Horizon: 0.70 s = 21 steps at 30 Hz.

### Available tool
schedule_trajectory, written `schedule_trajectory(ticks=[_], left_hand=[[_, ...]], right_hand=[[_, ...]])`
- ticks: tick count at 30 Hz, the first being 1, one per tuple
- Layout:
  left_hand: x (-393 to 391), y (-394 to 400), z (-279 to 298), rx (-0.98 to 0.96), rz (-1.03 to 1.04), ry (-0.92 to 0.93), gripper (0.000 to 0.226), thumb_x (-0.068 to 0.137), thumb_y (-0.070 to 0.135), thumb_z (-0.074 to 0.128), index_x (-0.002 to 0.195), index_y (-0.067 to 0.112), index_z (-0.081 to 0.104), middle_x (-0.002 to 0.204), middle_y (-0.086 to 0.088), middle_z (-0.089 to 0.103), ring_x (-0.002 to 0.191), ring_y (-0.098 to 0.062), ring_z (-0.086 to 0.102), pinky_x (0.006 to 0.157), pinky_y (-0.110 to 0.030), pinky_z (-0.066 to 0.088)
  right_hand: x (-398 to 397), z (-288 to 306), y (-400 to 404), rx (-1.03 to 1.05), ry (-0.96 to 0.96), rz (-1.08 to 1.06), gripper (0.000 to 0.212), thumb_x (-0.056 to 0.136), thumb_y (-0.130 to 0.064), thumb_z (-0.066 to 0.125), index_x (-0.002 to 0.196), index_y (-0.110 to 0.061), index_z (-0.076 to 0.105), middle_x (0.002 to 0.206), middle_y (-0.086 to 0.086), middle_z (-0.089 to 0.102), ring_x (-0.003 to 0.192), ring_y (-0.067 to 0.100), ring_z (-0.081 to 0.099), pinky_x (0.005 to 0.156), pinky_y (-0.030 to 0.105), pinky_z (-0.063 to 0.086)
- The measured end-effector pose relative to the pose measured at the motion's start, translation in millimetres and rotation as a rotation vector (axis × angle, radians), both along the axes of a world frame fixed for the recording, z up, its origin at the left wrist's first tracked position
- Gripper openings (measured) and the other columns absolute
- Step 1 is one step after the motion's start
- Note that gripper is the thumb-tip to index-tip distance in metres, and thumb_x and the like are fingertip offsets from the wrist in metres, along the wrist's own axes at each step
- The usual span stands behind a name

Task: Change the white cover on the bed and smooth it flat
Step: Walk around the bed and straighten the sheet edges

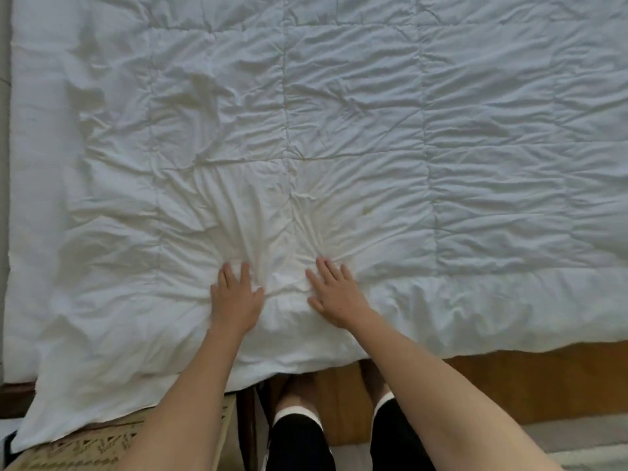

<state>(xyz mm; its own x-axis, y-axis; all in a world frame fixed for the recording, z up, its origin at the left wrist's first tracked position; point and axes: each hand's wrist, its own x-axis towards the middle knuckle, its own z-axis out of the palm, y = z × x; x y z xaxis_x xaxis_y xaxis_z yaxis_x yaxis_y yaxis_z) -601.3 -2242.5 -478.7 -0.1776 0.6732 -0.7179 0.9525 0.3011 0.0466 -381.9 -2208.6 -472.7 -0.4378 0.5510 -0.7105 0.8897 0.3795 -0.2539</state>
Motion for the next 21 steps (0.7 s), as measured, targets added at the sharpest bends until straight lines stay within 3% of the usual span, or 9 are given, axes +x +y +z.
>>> schedule_trajectory(ticks=[3,6,13,18,21], left_hand=[[33,-8,61,-0.114,0.028,-0.162,0.054,0.101,0.04,0.035,0.146,0.012,0.033,0.149,-0.017,0.036,0.133,-0.033,0.038,0.106,-0.04,0.034],[81,-25,115,-0.188,-0.022,-0.195,0.047,0.1,0.033,0.035,0.141,0.011,0.041,0.14,-0.015,0.048,0.124,-0.032,0.047,0.098,-0.037,0.04],[215,-71,206,-0.309,-0.111,-0.264,0.04,0.101,0.03,0.038,0.133,0.009,0.049,0.135,-0.012,0.055,0.12,-0.028,0.053,0.091,-0.031,0.041],[330,-77,233,-0.294,-0.269,-0.24,0.031,0.098,0.033,0.043,0.118,0.013,0.056,0.121,-0.008,0.062,0.11,-0.026,0.059,0.094,-0.032,0.046],[420,-74,246,-0.25,-0.367,-0.221,0.031,0.099,0.03,0.042,0.123,0.015,0.054,0.13,-0.009,0.058,0.118,-0.026,0.055,0.092,-0.03,0.042]], right_hand=[[33,61,-21,-0.111,-0.002,-0.157,0.06,0.102,-0.044,0.031,0.153,-0.015,0.018,0.16,0.013,0.01,0.147,0.028,0.011,0.118,0.042,0.013],[77,123,-44,-0.143,0.067,-0.493,0.057,0.102,-0.043,0.037,0.15,-0.015,0.027,0.156,0.009,0.027,0.142,0.026,0.026,0.113,0.039,0.025],[226,217,-105,-0.15,0.143,-1.092,0.055,0.099,-0.043,0.037,0.149,-0.02,0.032,0.147,0.003,0.043,0.127,0.024,0.047,0.097,0.036,0.042],[361,246,-155,-0.065,0.163,-1.259,0.052,0.1,-0.042,0.04,0.146,-0.019,0.037,0.14,0.003,0.051,0.125,0.021,0.05,0.097,0.035,0.045],[450,257,-184,0.01,0.153,-1.323,0.046,0.1,-0.04,0.04,0.142,-0.02,0.041,0.138,0.002,0.052,0.123,0.023,0.051,0.094,0.035,0.045]])
